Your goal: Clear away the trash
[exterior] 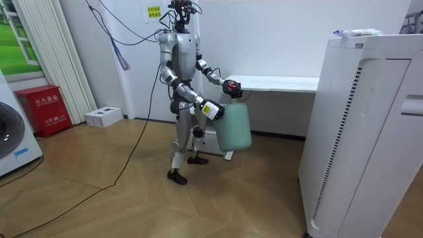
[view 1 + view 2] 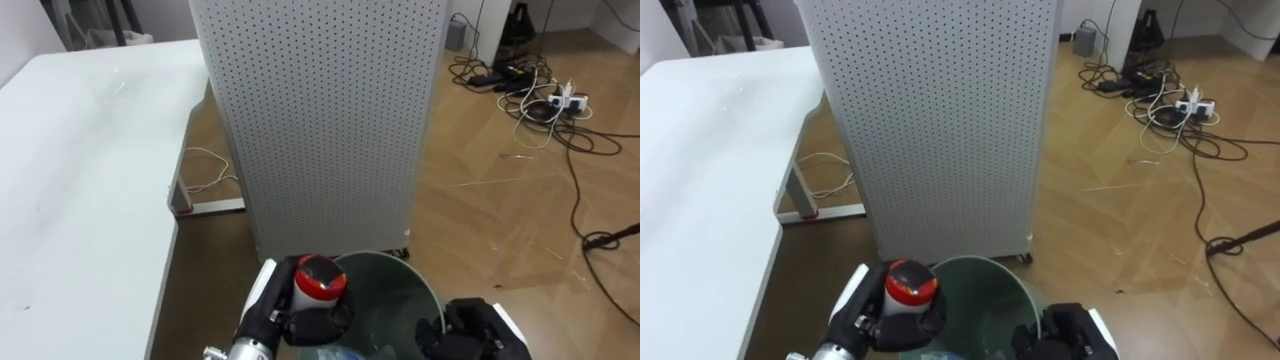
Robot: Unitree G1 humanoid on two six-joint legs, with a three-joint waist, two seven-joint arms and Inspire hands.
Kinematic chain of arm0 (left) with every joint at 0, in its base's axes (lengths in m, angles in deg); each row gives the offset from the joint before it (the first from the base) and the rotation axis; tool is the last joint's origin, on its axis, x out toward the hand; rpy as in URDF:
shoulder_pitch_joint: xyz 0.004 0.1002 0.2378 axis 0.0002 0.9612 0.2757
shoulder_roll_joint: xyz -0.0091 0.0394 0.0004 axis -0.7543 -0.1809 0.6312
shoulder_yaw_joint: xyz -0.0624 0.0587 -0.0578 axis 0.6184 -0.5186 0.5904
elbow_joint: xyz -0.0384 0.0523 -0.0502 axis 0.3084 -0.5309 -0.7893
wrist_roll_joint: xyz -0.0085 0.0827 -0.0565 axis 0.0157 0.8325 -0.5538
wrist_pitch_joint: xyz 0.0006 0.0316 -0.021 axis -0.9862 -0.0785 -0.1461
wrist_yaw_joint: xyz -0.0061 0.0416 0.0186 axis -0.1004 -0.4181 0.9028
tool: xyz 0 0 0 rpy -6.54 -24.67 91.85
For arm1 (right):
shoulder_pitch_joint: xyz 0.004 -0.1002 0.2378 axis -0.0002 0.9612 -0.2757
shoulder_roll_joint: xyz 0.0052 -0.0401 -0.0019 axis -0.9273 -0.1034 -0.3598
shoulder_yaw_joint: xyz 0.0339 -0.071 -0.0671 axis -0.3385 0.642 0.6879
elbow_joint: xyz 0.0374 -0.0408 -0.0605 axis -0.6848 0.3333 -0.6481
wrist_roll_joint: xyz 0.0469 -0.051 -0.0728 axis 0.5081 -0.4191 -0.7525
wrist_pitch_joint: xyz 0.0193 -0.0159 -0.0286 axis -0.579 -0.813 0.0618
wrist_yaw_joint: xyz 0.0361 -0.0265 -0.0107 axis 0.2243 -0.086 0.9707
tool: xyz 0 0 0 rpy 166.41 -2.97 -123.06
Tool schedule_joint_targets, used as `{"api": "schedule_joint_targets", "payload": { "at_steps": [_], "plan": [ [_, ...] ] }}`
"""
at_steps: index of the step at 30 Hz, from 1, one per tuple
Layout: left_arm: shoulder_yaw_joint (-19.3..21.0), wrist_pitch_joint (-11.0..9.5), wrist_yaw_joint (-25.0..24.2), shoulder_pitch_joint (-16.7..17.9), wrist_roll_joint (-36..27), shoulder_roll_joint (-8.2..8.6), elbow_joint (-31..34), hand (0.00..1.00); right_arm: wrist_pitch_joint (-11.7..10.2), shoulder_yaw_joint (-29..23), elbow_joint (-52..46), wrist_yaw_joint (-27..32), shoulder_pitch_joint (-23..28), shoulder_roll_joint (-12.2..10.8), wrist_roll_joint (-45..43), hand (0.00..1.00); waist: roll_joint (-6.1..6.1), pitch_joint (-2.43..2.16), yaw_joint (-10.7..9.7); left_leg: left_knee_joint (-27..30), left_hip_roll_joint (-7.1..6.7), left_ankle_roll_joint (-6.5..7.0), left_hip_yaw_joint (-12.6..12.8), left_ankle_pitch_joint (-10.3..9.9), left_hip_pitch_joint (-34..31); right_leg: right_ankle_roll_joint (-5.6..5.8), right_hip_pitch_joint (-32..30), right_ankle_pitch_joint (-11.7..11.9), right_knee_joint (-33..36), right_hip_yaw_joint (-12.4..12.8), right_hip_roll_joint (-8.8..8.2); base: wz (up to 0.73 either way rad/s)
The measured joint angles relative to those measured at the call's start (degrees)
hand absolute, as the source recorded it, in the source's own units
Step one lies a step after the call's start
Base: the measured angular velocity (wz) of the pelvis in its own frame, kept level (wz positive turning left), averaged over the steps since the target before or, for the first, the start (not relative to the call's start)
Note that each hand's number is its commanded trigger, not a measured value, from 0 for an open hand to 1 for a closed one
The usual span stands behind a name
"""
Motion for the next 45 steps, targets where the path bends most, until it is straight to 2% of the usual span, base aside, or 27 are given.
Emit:
{"api": "schedule_joint_targets", "payload": {
  "at_steps": [1,2,3,14,21,27,32,34,35,36,37,38,39,41,45],
  "plan": [
    [-0.1,0.0,0.0,0.0,0.0,0.04,-0.1,0.83,0.0,0.1,-0.2,0.0,0.0,0.0,0.0,1.0,-0.01,0.0,0.0,0.0,0.0,0.0,0.0,0.0,0.0,0.0,0.0,0.0,0.0,0.0,0.0,0.0],
    [-0.2,0.0,0.0,0.0,0.0,0.11,-0.5,0.62,0.0,0.1,-0.7,-0.3,0.0,-0.2,0.0,1.0,-0.06,0.03,0.0,0.0,0.0,0.0,0.0,0.0,0.0,0.0,-0.1,0.0,0.0,0.1,0.0,-0.06],
    [-0.2,0.0,0.0,0.0,0.0,0.33,-0.9,0.0,0.0,0.0,-1.4,-0.4,0.0,-0.5,-0.1,1.0,-0.05,0.03,0.0,0.0,0.01,0.0,0.0,0.0,-0.1,0.0,-0.5,0.0,0.2,0.4,0.0,-0.09],
    [-0.4,0.0,0.1,0.5,0.5,1.46,-2.5,0.0,-0.1,0.4,-5.2,-2.5,0.0,-3.6,-0.5,1.0,-0.2,0.13,-0.4,-0.7,0.01,-0.04,0.4,0.0,-0.5,0.0,-1.8,0.0,0.4,1.2,-0.02,-0.05],
    [-0.3,0.0,1.3,0.4,1.8,1.74,-4.0,0.0,0.1,2.6,-5.2,-3.2,0.4,-3.3,-1.3,1.0,-0.14,0.33,-0.3,-0.7,-0.01,-0.06,0.4,0.0,-0.5,0.0,-2.2,0.0,0.4,2.1,0.02,-0.06],
    [-0.3,0.0,1.3,0.4,4.8,1.7,-4.2,0.0,0.1,3.0,-5.3,-3.7,0.5,-3.3,-1.3,1.0,-0.16,0.34,-0.3,-0.8,-0.01,-0.06,0.4,0.0,-1.2,0.0,-3.0,0.0,0.4,2.1,0.06,-0.02],
    [-0.3,0.0,1.3,0.4,5.0,1.61,-4.2,0.0,0.1,3.0,-5.3,-3.8,0.6,-3.4,-1.3,1.0,-0.15,0.34,-0.2,-1.0,-0.03,-0.06,0.2,0.0,-1.1,0.01,-2.9,0.0,0.4,1.8,0.06,0.0],
    [-0.3,0.0,1.3,0.4,5.0,1.45,-4.2,0.0,0.1,3.0,-5.3,-3.9,0.6,-3.3,-1.3,1.0,-0.12,0.36,0.3,-1.5,0.09,-0.26,-1.4,0.1,-0.6,0.01,-3.9,0.0,1.9,1.8,0.2,-0.21],
    [-0.3,0.0,1.3,0.4,5.1,1.63,-4.3,0.0,0.1,3.0,-5.3,-4.2,0.7,-3.3,-1.3,1.0,0.14,0.51,1.2,-2.4,0.66,-0.69,-4.9,0.4,0.1,0.0,-6.0,0.0,6.0,1.6,0.41,-0.61],
    [0.2,-0.1,1.3,0.5,5.1,1.49,-4.7,0.0,0.0,3.0,-5.3,-4.5,0.8,-3.6,-1.3,1.0,0.77,0.9,1.7,-3.3,1.33,-1.19,-10.5,0.5,0.9,0.14,-9.1,-0.6,8.5,2.6,1.03,-0.69],
    [0.9,-0.1,1.4,0.5,5.1,1.34,-4.7,0.0,0.0,3.1,-5.7,-4.7,0.8,-3.9,-1.3,1.0,0.65,0.89,1.8,-3.3,1.32,-1.62,-12.2,0.5,0.7,-0.34,-9.9,0.0,5.4,3.4,1.59,-0.5],
    [2.2,-0.1,1.5,0.5,5.0,1.52,-5.1,0.0,0.0,4.0,-7.0,-4.4,1.1,-4.3,-1.3,1.0,1.19,0.72,1.1,-3.4,1.64,-2.91,-12.2,0.2,-0.5,-2.42,-10.1,2.9,3.0,2.9,2.04,-0.08],
    [2.4,-0.1,1.4,0.2,5.1,1.79,-5.0,0.0,0.1,4.1,-7.3,-4.0,1.5,-4.1,-1.3,1.0,1.39,0.71,-0.1,-3.7,1.92,-3.0,-10.1,0.2,-0.7,-2.6,-10.3,3.0,2.9,1.8,2.37,0.11],
    [2.4,-0.1,1.4,0.5,5.2,1.69,-5.1,0.0,0.1,4.1,-7.3,-3.6,1.9,-4.0,-1.4,1.0,0.96,0.82,-0.9,-3.8,2.61,-3.17,-7.4,0.3,-0.4,-2.6,-10.0,3.0,3.4,1.6,2.82,0.19],
    [2.4,-0.1,1.5,1.0,7.7,1.46,-5.0,0.0,-0.3,3.7,-9.0,-3.0,2.9,-2.7,-1.7,1.0,0.52,0.72,-1.4,-3.8,2.89,-3.21,-5.8,0.3,0.4,-2.6,-8.9,3.0,3.2,1.7,3.4,0.18]
  ]
}}
